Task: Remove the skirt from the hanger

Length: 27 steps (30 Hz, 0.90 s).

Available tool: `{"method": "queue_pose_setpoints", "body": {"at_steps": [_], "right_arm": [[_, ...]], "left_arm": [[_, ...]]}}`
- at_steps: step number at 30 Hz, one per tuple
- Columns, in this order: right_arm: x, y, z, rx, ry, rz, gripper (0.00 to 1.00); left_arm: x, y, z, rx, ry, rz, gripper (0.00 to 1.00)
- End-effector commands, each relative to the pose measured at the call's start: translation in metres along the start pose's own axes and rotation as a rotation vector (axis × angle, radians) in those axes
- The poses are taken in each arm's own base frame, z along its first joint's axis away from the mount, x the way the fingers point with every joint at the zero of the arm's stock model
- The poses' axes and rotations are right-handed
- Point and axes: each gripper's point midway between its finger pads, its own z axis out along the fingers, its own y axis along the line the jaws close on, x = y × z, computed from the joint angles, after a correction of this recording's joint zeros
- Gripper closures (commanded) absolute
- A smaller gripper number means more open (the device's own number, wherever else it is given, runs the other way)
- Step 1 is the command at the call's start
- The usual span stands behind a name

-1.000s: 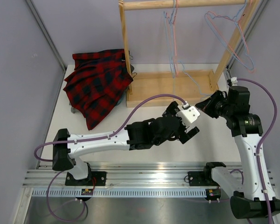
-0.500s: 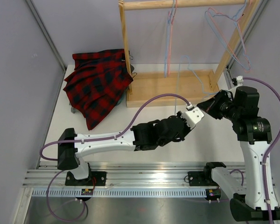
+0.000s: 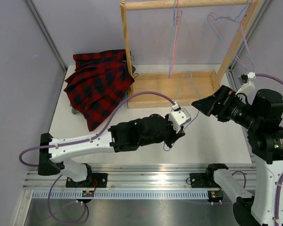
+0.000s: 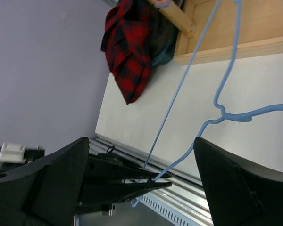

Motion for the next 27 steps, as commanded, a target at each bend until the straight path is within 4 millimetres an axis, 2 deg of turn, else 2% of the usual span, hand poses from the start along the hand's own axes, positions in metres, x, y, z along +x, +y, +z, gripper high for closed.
{"method": "queue_pose_setpoints", "body": {"at_steps": [1, 2, 3, 4, 5, 7, 8, 9, 11, 13, 15, 20, 21, 23, 25, 27], "right_arm": [[-0.016, 0.042, -0.032, -0.145, -0.085, -0.238, 0.01], [-0.019, 0.052, -0.043, -0.168, -0.11, -0.283, 0.01], [-0.021, 0.053, -0.047, -0.16, -0.13, -0.32, 0.01], [-0.022, 0.058, -0.055, -0.165, -0.161, -0.344, 0.01], [-0.026, 0.063, -0.064, -0.171, -0.196, -0.369, 0.0], [-0.029, 0.075, -0.08, -0.201, -0.266, -0.422, 0.0], [-0.03, 0.08, -0.086, -0.214, -0.291, -0.432, 0.0], [-0.03, 0.086, -0.092, -0.238, -0.311, -0.445, 0.01], [-0.033, 0.099, -0.106, -0.285, -0.374, -0.494, 0.01], [-0.037, 0.107, -0.117, -0.306, -0.44, -0.539, 0.01], [-0.041, 0.103, -0.115, -0.288, -0.463, -0.543, 0.0], [-0.036, 0.097, -0.099, -0.318, -0.434, -0.544, 0.0], [-0.03, 0.105, -0.099, -0.376, -0.41, -0.571, 0.0], [-0.014, 0.107, -0.09, -0.462, -0.333, -0.596, 0.01], [-0.007, 0.111, -0.085, -0.519, -0.294, -0.602, 0.01], [0.023, 0.133, -0.099, -0.752, -0.153, -0.668, 0.0]], "left_arm": [[0.031, -0.03, -0.046, 0.195, 0.144, -0.056, 1.0], [0.04, -0.047, -0.058, 0.298, 0.183, -0.068, 1.0], [0.043, -0.056, -0.07, 0.352, 0.203, -0.097, 1.0], [0.04, -0.07, -0.092, 0.454, 0.199, -0.11, 1.0], [0.054, -0.072, -0.102, 0.484, 0.225, -0.124, 1.0], [0.061, -0.078, -0.122, 0.543, 0.225, -0.147, 1.0], [0.054, -0.077, -0.142, 0.563, 0.184, -0.147, 1.0], [0.067, -0.076, -0.148, 0.567, 0.204, -0.154, 1.0], [0.06, -0.074, -0.172, 0.587, 0.15, -0.154, 1.0], [0.052, -0.077, -0.187, 0.62, 0.117, -0.178, 1.0], [0.038, -0.082, -0.205, 0.66, 0.067, -0.208, 1.0], [0.013, -0.088, -0.228, 0.722, -0.01, -0.231, 1.0], [0.004, -0.09, -0.233, 0.74, -0.04, -0.239, 1.0], [-0.004, -0.095, -0.242, 0.782, -0.067, -0.242, 1.0], [-0.011, -0.097, -0.247, 0.801, -0.083, -0.249, 1.0], [-0.022, -0.097, -0.255, 0.807, -0.105, -0.244, 1.0]]}}
